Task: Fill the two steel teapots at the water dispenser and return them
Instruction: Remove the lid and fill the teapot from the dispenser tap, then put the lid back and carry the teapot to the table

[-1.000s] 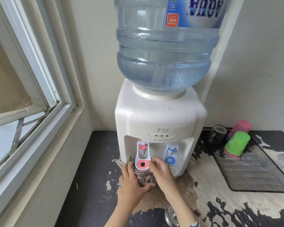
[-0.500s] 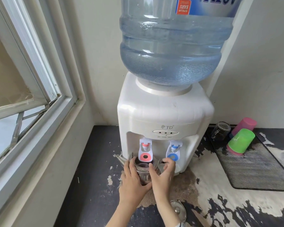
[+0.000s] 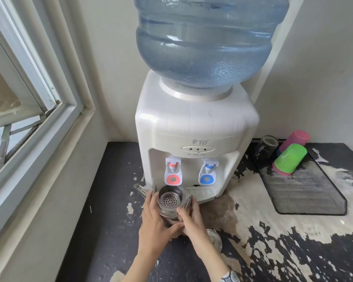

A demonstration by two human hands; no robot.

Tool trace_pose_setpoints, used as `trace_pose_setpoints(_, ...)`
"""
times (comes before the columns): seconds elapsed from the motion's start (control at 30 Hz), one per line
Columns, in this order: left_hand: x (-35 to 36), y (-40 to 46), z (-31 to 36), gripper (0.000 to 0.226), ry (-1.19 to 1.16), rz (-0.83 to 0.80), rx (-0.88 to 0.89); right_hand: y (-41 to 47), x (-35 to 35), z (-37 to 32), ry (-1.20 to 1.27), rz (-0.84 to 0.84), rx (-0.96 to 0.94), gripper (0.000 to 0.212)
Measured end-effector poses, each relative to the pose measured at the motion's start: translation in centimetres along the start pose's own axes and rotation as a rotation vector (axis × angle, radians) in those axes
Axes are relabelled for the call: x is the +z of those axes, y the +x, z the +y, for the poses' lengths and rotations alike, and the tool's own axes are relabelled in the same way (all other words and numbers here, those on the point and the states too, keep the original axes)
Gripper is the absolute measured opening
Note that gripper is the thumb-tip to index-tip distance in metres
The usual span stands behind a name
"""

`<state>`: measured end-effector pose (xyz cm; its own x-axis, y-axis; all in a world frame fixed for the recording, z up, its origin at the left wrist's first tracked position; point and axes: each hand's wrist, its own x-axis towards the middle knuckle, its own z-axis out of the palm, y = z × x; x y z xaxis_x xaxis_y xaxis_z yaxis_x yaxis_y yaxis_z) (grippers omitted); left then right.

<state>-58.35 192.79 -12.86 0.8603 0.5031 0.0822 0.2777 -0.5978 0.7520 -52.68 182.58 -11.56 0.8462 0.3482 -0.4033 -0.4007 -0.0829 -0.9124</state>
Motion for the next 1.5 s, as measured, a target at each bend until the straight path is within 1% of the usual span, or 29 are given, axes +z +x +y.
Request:
trace_pose_setpoints(0.17, 0.1, -2.7, -0.8, 0.121, -0.123, 0.073, -0.027, -2.1, -0.4, 1.7, -0.059, -0.018, -0.045, 0.067)
trace_pose_setpoints(0.3, 0.2, -5.2, -1.5, 0.121, -0.166, 0.064, -0.059, -4.0, -0.6, 3.1, -0.090, -0.062, -0.008, 0.069)
trace_pose_setpoints(0.47, 0.5, -7.1, -2.1, 0.121, -0.181, 0.037, -0.091, -5.5, -0.7, 4.0, -0.091, -0.062, 0.045, 0.074)
trace_pose_setpoints(0.6, 0.3, -7.5, -2.3, 0.115, -0.162, 0.037, -0.020, -6.1, -1.1, 4.3, -0.167, -0.101, 0.050, 0.074)
trace_pose_setpoints(0.67, 0.2, -7.4, -2.5, 0.115, -0.134, 0.026, 0.029, -6.0, -1.5, 4.0, -0.226, -0.118, 0.043, 0.074)
trace_pose_setpoints(0.73, 0.1, -7.4, -3.0, 0.118, -0.097, 0.009, 0.078, -5.8, -2.3, 3.4, -0.306, -0.117, 0.001, 0.067)
trace_pose_setpoints(0.77, -0.1, -7.4, -3.3, 0.118, -0.092, -0.007, 0.085, -5.8, -2.8, 3.1, -0.368, -0.080, -0.046, 0.058)
trace_pose_setpoints(0.8, -0.3, -7.3, -3.5, 0.118, -0.100, -0.027, 0.078, -5.7, -3.4, 3.0, -0.433, -0.002, -0.116, 0.046)
trace_pose_setpoints(0.87, -0.7, -7.3, -4.0, 0.114, -0.106, -0.058, 0.057, -5.7, -4.8, 3.1, -0.557, 0.200, -0.265, 0.026)
trace_pose_setpoints(0.9, -1.0, -7.2, -4.2, 0.112, -0.103, -0.072, 0.044, -5.6, -5.4, 3.3, -0.643, 0.271, -0.296, 0.023)
trace_pose_setpoints(0.93, -1.3, -7.0, -4.4, 0.113, -0.097, -0.091, 0.028, -5.4, -6.1, 3.7, -0.739, 0.315, -0.285, 0.024)
trace_pose_setpoints(1.0, -1.8, -6.7, -4.5, 0.113, -0.067, -0.125, 0.011, -5.1, -7.0, 4.7, -0.888, 0.333, -0.209, 0.026)
trace_pose_setpoints(1.07, -2.4, -6.4, -4.6, 0.112, -0.021, -0.153, 0.015, -4.9, -7.4, 5.5, -0.940, 0.320, -0.171, 0.027)
trace_pose_setpoints(1.3, -3.6, -5.9, -4.6, 0.105, 0.039, -0.235, 0.031, -4.1, -7.2, 4.8, -0.909, 0.360, -0.254, 0.016)
trace_pose_setpoints(1.4, -3.8, -5.6, -4.5, 0.106, 0.044, -0.245, 0.034, -3.9, -6.5, 2.7, -0.745, 0.429, -0.351, 0.013)
trace_pose_setpoints(1.5, -3.9, -5.6, -4.6, 0.107, 0.036, -0.260, 0.034, -4.0, -4.9, -0.2, -0.616, 0.456, -0.499, 0.015)
